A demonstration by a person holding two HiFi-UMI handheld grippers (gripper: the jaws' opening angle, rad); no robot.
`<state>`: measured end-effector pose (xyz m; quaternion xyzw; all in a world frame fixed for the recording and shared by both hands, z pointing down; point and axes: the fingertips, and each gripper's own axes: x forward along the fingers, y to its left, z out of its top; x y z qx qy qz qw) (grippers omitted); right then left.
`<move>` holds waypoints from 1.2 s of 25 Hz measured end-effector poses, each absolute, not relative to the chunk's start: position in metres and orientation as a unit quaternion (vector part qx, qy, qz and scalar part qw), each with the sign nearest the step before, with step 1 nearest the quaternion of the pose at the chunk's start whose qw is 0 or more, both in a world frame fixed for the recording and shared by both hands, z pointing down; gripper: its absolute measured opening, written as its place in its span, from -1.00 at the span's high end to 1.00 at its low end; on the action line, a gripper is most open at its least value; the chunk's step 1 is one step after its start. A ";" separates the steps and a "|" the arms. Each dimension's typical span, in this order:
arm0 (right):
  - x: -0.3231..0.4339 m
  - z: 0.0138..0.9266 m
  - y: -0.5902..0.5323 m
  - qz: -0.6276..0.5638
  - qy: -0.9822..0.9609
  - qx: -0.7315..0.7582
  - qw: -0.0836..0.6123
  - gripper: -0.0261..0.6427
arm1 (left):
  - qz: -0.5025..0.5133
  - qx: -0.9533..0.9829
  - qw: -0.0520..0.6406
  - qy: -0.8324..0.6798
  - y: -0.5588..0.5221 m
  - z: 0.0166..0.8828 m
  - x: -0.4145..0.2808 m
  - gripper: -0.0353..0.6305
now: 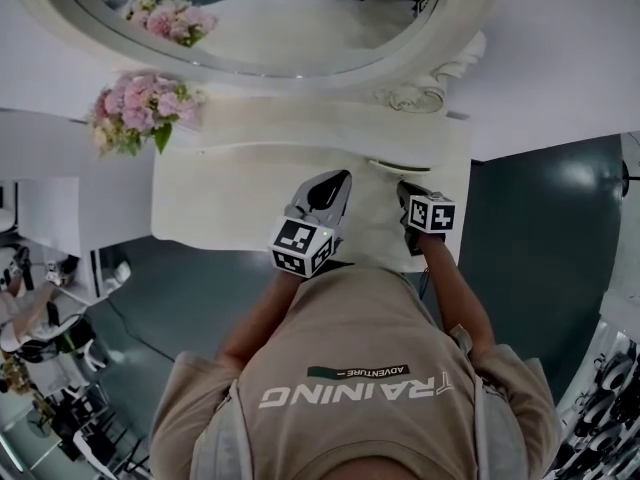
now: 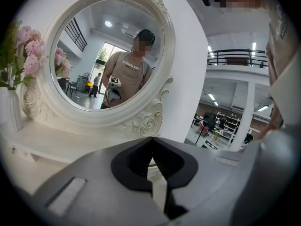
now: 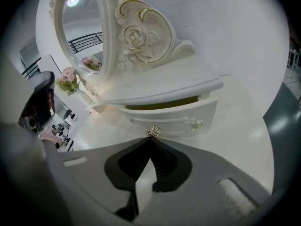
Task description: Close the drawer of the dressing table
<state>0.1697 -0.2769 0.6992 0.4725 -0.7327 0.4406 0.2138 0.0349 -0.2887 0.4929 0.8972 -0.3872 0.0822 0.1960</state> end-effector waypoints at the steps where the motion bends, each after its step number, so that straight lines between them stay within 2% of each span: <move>1: 0.170 0.699 -0.279 0.439 -0.733 0.473 0.216 0.92 | 0.083 0.897 0.197 -0.387 -0.289 0.493 0.035 0.85; 11: 0.173 0.696 -0.302 0.441 -0.726 0.487 0.203 0.92 | 0.088 0.895 0.203 -0.387 -0.289 0.498 0.035 0.85; 17: 0.172 0.697 -0.310 0.417 -0.744 0.474 0.220 0.92 | 0.091 0.895 0.198 -0.389 -0.291 0.495 0.033 0.85; 30: 0.162 0.666 -0.295 0.385 -0.770 0.473 0.190 0.92 | 0.075 0.897 0.183 -0.396 -0.276 0.483 0.022 0.85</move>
